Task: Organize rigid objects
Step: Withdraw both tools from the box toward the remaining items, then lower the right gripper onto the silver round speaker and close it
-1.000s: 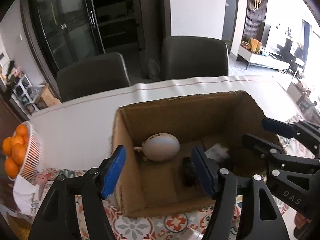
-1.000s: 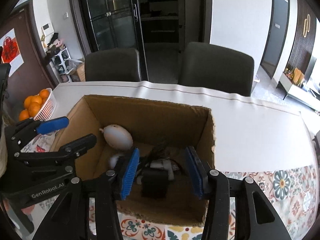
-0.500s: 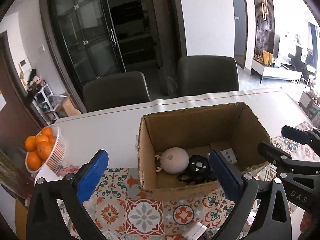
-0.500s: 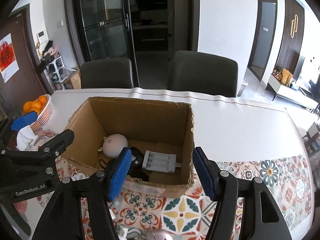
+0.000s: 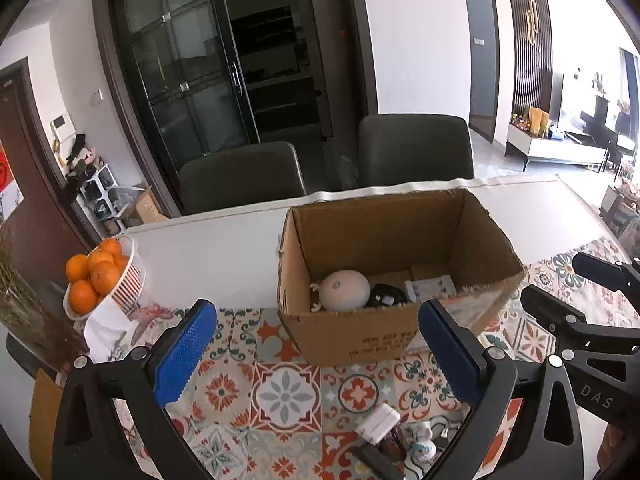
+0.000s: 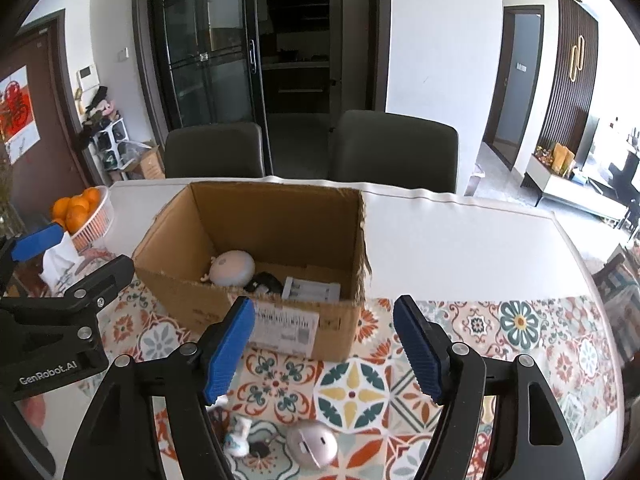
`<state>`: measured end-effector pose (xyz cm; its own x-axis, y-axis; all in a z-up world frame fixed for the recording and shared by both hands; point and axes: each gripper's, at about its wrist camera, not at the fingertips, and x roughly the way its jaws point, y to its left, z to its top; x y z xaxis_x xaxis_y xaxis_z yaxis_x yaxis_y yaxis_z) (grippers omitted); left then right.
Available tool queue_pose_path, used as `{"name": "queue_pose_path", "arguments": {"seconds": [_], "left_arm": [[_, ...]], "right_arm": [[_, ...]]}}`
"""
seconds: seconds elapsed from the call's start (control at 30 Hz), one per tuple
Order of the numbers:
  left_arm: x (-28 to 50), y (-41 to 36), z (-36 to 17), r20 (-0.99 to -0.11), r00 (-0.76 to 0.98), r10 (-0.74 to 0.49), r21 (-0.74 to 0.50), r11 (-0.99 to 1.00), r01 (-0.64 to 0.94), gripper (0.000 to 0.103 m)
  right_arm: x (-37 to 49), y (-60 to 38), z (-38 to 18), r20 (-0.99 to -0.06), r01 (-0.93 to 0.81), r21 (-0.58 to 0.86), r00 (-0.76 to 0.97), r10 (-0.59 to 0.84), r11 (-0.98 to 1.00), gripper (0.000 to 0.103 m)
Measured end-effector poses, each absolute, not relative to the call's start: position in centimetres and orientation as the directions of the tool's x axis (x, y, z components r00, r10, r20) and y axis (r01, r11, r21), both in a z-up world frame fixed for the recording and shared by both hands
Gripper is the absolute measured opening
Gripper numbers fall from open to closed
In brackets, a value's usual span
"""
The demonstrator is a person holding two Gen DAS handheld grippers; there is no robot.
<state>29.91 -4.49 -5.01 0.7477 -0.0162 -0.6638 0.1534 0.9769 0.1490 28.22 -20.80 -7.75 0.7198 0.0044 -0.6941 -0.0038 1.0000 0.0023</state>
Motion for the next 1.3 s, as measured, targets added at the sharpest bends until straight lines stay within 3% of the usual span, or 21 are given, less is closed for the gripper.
{"name": "queue_pose_path", "arguments": {"seconds": [0.43, 1.3], "left_arm": [[26.1, -4.8, -7.4, -0.704, 0.710, 0.008, 0.144, 0.981, 0.131, 0.103], [22.9, -4.7, -15.3, -0.834, 0.551, 0.034, 0.094, 0.992, 0.081, 0.103]], "right_arm": [[24.4, -20.7, -9.7, -0.698, -0.038, -0.009, 0.715, 0.021, 0.999, 0.072], [21.9, -20.8, -17.4, -0.800, -0.122, 0.032, 0.592, 0.098, 0.992, 0.072]]}}
